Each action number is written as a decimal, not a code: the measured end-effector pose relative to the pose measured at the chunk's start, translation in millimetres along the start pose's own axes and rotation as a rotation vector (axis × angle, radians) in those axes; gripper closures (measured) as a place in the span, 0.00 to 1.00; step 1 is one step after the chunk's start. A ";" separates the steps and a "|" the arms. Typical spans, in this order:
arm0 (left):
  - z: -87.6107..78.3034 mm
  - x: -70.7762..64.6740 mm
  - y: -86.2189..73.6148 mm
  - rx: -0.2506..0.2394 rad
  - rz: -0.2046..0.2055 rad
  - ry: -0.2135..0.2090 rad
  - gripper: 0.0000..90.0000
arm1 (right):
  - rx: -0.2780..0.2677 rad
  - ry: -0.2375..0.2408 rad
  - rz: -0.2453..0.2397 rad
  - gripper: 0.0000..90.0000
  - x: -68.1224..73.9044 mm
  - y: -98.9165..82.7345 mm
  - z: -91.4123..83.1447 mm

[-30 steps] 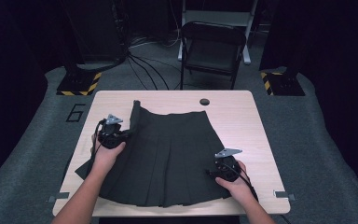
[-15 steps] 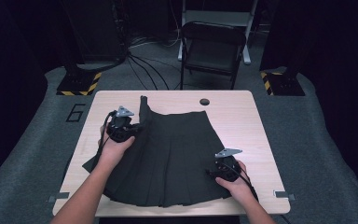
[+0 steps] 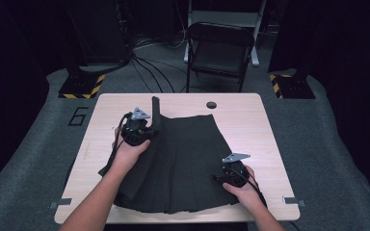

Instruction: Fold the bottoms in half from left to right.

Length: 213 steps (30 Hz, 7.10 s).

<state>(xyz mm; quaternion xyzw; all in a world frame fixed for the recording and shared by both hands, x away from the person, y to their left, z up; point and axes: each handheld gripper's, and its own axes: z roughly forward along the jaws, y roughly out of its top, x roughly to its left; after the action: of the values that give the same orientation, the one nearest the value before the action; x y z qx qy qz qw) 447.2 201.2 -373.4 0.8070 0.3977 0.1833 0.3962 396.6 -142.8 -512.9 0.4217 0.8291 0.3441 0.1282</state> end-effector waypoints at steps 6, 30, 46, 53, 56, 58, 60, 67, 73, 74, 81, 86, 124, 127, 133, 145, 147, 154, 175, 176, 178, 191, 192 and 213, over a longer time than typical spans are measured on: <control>6.4 -7.3 1.8 -0.011 -0.004 -0.013 0.92 | 0.006 0.000 -0.003 0.45 -0.5 -0.2 -0.5; 24.1 -35.9 15.7 -0.030 0.038 -0.104 0.92 | 0.008 0.002 -0.003 0.45 -0.8 -0.5 -1.0; 37.7 -57.2 28.8 -0.045 0.049 -0.161 0.92 | -0.002 -0.009 0.014 0.45 -3.2 -2.8 -5.6; 54.9 -67.2 35.2 -0.041 0.057 -0.183 0.92 | -0.007 -0.018 0.017 0.45 -4.5 -5.8 -8.8; 67.2 -71.8 35.1 -0.039 0.038 -0.203 0.92 | -0.009 -0.021 0.044 0.45 -3.2 -7.4 -9.8; 74.2 -74.7 34.1 -0.034 0.034 -0.210 0.92 | -0.004 -0.020 0.022 0.45 -4.7 -8.5 -11.3; 80.5 -77.5 32.7 -0.031 0.033 -0.216 0.92 | -0.007 -0.019 0.024 0.45 -4.7 -9.3 -11.8; 100.7 -81.3 26.7 -0.034 0.004 -0.244 0.92 | -0.008 -0.024 0.037 0.45 -5.6 -12.2 -16.1; 113.9 -87.0 22.6 -0.021 0.018 -0.249 0.92 | -0.015 -0.030 0.046 0.45 -5.7 -14.9 -19.0; 116.0 -88.2 22.0 -0.020 0.016 -0.255 0.92 | -0.018 -0.032 0.043 0.45 -6.1 -15.3 -19.4; 129.7 -94.4 19.9 0.007 0.012 -0.275 0.92 | -0.025 -0.045 0.051 0.46 -7.3 -20.0 -26.0; 137.4 -97.1 19.3 0.022 0.019 -0.280 0.91 | -0.043 -0.054 0.065 0.46 -8.2 -23.2 -30.2; 113.0 -75.3 9.5 0.022 -0.020 -0.292 0.54 | -0.058 -0.055 0.087 0.45 -10.1 -26.3 -38.8; 100.4 -64.3 3.3 0.010 -0.044 -0.274 0.53 | -0.065 -0.051 0.088 0.44 -8.9 -22.3 -38.9; 78.6 -40.2 -13.9 0.000 -0.049 -0.226 0.53 | -0.078 -0.047 0.065 0.44 -2.6 -8.3 -40.2; 44.1 -3.9 -54.4 -0.035 -0.121 -0.166 0.52 | -0.093 -0.041 0.006 0.40 12.4 33.6 -32.4; 39.8 0.6 -61.6 -0.040 -0.142 -0.159 0.52 | -0.104 -0.051 0.003 0.39 13.8 44.4 -26.1; 29.3 14.5 -78.3 -0.059 -0.166 -0.139 0.52 | -0.107 -0.043 0.004 0.36 19.2 71.4 -12.8; 24.2 20.8 -99.4 -0.050 -0.201 -0.097 0.49 | 0.036 -0.101 0.007 0.34 -9.7 44.4 -5.0; 25.7 20.1 -99.4 -0.040 -0.203 -0.095 0.49 | 0.036 -0.098 0.010 0.34 -12.5 41.3 -6.3; 30.5 18.0 -99.9 -0.035 -0.211 -0.090 0.49 | 0.035 -0.094 0.030 0.34 -18.6 33.0 -9.8; 69.6 2.0 -99.2 0.005 -0.198 -0.090 0.49 | -0.025 -0.025 0.061 0.49 -19.7 18.9 -21.0; 72.2 0.2 -99.2 0.007 -0.200 -0.091 0.49 | -0.028 -0.022 0.061 0.49 -17.0 18.6 -20.1; 79.6 -6.8 -97.0 0.014 -0.171 -0.100 0.49 | -0.031 0.003 0.068 0.70 -5.6 21.3 -4.6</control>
<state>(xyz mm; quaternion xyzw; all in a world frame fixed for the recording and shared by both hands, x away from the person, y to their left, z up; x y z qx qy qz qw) 443.5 192.4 -498.7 0.7810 0.4463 0.1054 0.4240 410.7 -140.6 -495.5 0.4472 0.8088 0.3618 0.1219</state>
